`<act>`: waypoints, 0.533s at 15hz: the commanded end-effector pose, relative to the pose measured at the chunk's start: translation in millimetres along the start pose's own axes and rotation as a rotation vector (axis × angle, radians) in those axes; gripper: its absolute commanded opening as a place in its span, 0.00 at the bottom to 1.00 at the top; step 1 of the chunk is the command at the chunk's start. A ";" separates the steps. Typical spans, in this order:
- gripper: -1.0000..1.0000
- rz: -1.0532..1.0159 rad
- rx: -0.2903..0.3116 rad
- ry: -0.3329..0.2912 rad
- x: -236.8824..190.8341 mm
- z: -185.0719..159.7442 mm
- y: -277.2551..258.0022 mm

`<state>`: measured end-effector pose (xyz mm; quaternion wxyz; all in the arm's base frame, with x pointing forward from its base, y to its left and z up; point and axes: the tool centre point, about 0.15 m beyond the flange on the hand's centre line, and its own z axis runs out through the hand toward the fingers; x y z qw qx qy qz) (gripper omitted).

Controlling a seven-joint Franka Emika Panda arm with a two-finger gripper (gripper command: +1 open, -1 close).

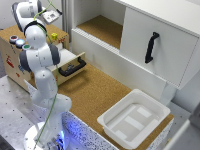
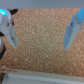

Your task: Place the yellow block on top of the drawer

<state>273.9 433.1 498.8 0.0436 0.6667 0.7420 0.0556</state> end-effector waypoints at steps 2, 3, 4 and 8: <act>1.00 0.025 0.045 0.047 28.8 -5.7 -24.6; 1.00 0.043 0.058 0.046 34.5 -6.5 -32.7; 1.00 0.069 0.078 0.052 38.0 -6.6 -40.0; 1.00 0.214 0.101 0.052 48.3 -23.0 -71.3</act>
